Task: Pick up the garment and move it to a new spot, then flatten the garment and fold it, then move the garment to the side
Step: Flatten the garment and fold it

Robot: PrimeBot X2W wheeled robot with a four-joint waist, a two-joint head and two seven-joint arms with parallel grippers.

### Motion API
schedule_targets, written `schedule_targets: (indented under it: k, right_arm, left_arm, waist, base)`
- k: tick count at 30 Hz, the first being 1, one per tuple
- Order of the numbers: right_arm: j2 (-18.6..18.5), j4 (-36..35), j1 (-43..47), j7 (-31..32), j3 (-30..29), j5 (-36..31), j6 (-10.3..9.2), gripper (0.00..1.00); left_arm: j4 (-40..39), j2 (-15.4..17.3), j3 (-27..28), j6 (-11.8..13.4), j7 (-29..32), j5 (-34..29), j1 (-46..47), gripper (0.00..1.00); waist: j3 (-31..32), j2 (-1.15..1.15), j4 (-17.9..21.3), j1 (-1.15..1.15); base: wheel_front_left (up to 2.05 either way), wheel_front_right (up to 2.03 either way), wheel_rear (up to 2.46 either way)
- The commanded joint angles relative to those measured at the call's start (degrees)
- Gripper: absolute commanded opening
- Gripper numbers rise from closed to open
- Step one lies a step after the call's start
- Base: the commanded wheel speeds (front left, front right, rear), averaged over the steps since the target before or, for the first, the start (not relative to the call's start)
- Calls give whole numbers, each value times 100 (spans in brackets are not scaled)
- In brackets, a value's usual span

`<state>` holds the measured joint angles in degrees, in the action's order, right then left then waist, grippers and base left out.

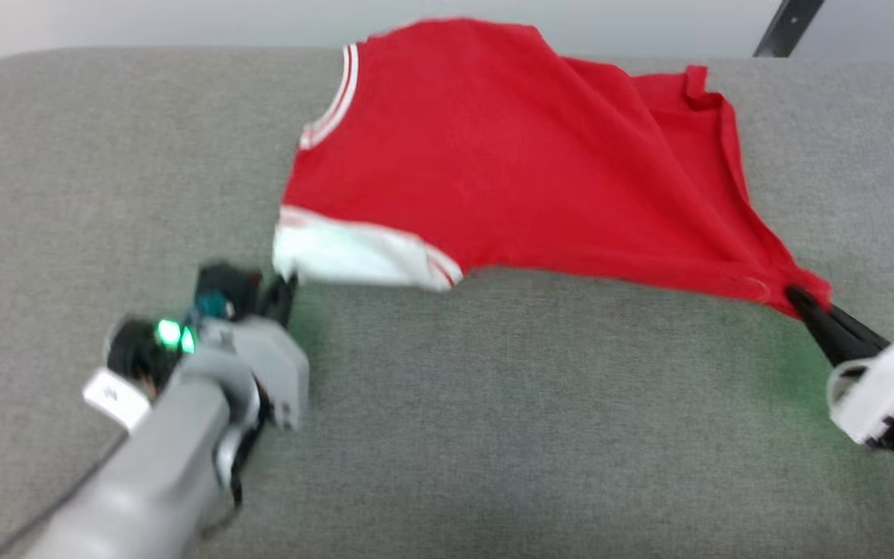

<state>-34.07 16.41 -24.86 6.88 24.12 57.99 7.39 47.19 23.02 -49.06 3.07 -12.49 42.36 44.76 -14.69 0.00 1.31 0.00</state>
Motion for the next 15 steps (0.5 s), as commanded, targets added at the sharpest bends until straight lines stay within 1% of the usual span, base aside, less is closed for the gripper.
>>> schedule_targets:
  k: [1, 3, 5, 9, 11, 15]
  right_arm:
    - [19, -43, 200, 62, -162, 28, 18, 0]
    - [65, -115, 438, 180, -403, 13, 18, 0]
    - [120, -229, 666, 333, -611, -25, 18, 0]
    - [192, -518, 1134, 573, -1018, -129, 18, 0]
    - [249, -672, 1371, 681, -1213, -153, 18, 0]
    - [307, -987, 1883, 867, -1545, -267, 18, 0]
  left_arm:
    - [-429, 125, 13, 174, 144, 83, -329, 0]
    - [-1279, 398, -18, 468, 497, 162, -780, 0]
    - [-2236, 703, -67, 820, 888, 242, -1264, 0]
    - [-4097, 1281, -132, 1637, 1538, 360, -2144, 0]
    - [-4822, 1521, -111, 2037, 1740, 424, -2502, 0]
    - [-5860, 1875, -56, 2645, 1995, 538, -3037, 0]
  waist:
    - [42, 0, -56, 0]
    - [47, 0, -87, 0]
    - [40, 0, -102, 0]
    - [-24, 0, -126, 0]
    - [-61, 0, -132, 0]
    - [-146, 0, -160, 0]
  base:
    - [0, 0, 0]
    - [0, 0, 0]
    - [0, 0, 0]
    - [0, 0, 0]
    - [0, 0, 0]
    - [0, 0, 0]
